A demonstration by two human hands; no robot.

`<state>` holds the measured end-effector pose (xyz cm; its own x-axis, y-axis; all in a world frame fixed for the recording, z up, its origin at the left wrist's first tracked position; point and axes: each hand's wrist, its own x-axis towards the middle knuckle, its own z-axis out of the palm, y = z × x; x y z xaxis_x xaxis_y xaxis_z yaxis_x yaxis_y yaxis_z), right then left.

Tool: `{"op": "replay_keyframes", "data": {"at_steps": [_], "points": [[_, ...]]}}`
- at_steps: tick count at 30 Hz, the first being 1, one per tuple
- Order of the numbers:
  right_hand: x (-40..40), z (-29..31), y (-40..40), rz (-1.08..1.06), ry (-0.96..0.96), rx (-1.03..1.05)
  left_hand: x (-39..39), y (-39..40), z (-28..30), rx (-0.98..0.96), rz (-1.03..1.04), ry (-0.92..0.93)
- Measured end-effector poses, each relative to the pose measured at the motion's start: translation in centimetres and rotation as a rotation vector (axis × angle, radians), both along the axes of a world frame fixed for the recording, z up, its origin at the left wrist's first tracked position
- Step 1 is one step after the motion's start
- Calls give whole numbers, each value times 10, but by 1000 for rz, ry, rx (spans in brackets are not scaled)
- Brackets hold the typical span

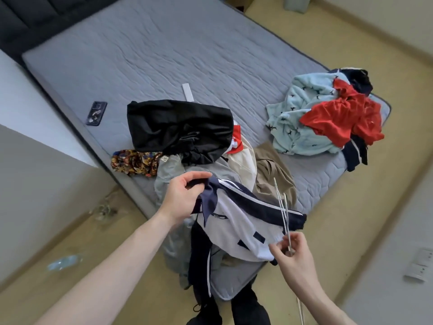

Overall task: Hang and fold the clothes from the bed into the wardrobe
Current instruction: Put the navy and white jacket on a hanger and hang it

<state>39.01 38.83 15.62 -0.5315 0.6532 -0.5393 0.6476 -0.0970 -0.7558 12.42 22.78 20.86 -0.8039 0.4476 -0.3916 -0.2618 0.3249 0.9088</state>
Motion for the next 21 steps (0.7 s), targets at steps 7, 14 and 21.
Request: {"op": "replay_keyframes", "data": {"at_steps": [7, 14, 21], "points": [[-23, 124, -62, 254, 270, 61, 54, -34, 142, 121, -216, -55], [-74, 223, -81, 426, 435, 204, 60, -67, 244, 117, -531, 137], [-102, 246, -113, 354, 556, 75, 63, -137, 242, -53, 185, 612]]}}
